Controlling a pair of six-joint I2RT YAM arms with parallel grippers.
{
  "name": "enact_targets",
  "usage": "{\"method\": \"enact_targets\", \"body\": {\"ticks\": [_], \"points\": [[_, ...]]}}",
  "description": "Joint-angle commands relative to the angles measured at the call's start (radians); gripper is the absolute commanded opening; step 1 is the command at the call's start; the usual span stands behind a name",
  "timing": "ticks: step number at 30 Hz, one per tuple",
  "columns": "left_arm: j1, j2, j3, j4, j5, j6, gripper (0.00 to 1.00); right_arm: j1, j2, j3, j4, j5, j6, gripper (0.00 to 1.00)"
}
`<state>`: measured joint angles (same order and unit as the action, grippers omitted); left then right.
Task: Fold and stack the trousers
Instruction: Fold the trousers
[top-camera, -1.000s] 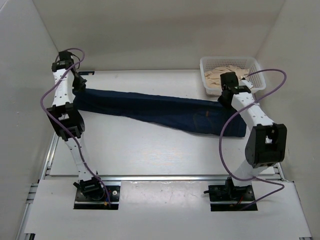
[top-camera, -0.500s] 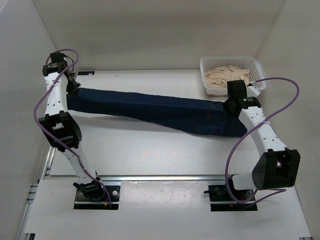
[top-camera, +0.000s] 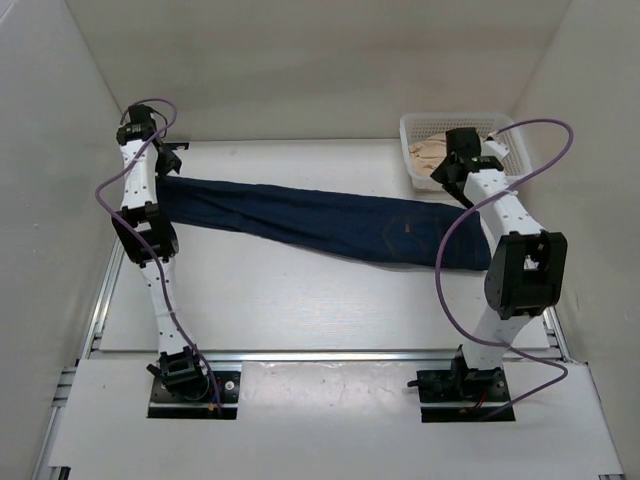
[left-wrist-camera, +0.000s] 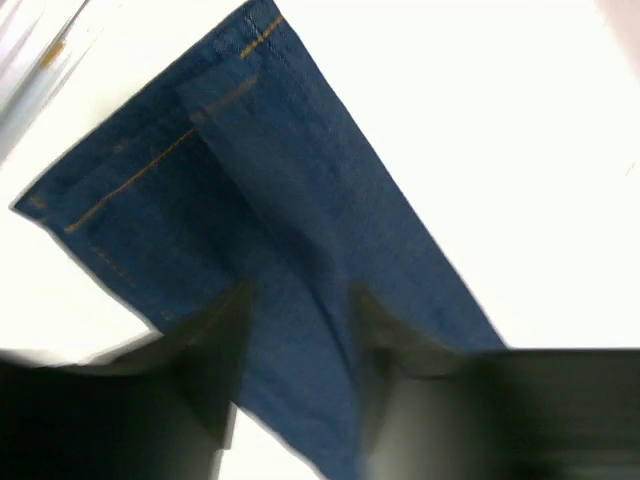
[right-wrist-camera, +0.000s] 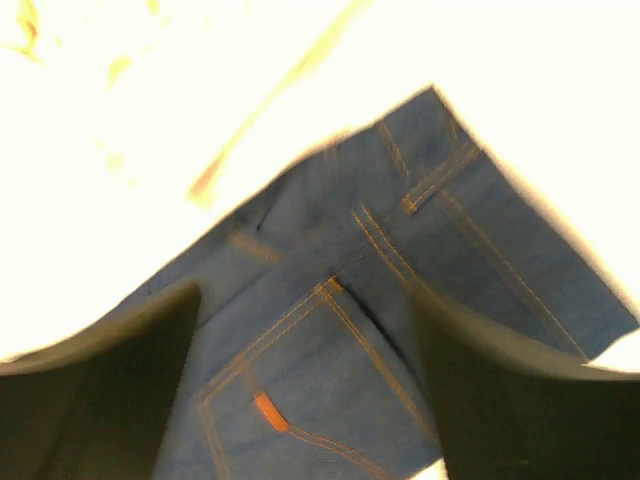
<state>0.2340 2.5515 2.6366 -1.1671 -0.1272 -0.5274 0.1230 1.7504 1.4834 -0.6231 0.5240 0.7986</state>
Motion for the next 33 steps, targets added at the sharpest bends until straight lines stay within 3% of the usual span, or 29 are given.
{"method": "enact_targets", "body": {"ticks": [1,4,7,9,10,11,13,15,16,18,25,29,33], "points": [[0.030,-0.092,-0.019,0.125,0.046,-0.014,0.58,-0.037,-0.009,0.112,0.025,0.068,-0.079,0.95],[0.030,-0.212,-0.099,0.158,0.046,-0.014,1.00,-0.037,-0.041,0.083,0.013,0.036,-0.093,1.00],[0.030,-0.293,-0.138,0.126,0.015,0.030,1.00,-0.037,-0.139,-0.046,-0.006,-0.010,-0.082,1.00],[0.030,-0.370,-0.246,0.113,-0.009,0.055,1.00,-0.037,-0.189,-0.181,-0.006,-0.060,-0.068,1.00],[0.030,-0.396,-0.298,0.113,-0.018,0.055,0.77,-0.049,-0.237,-0.227,-0.006,-0.091,-0.046,1.00],[0.030,-0.421,-0.405,0.113,-0.044,0.055,0.62,-0.060,-0.261,-0.317,-0.006,-0.129,-0.035,0.99],[0.030,-0.470,-0.505,0.124,-0.057,0.064,0.52,-0.117,-0.326,-0.405,0.006,-0.284,-0.020,0.97],[0.030,-0.470,-0.599,0.133,-0.057,0.064,0.68,-0.187,-0.385,-0.518,0.031,-0.376,-0.010,0.97],[0.030,-0.458,-0.618,0.133,-0.045,0.076,0.88,-0.209,-0.399,-0.546,0.057,-0.444,-0.010,0.97],[0.030,-0.416,-0.650,0.133,-0.017,0.076,1.00,-0.258,-0.410,-0.587,0.075,-0.484,-0.010,0.97],[0.039,-0.292,-0.668,0.142,0.040,0.056,1.00,-0.365,-0.355,-0.587,0.131,-0.605,-0.019,0.97],[0.039,-0.242,-0.650,0.152,0.051,0.035,1.00,-0.378,-0.290,-0.621,0.225,-0.596,-0.009,0.97],[0.048,-0.194,-0.590,0.152,0.051,0.024,0.96,-0.378,-0.194,-0.630,0.330,-0.587,0.002,0.88]]}}
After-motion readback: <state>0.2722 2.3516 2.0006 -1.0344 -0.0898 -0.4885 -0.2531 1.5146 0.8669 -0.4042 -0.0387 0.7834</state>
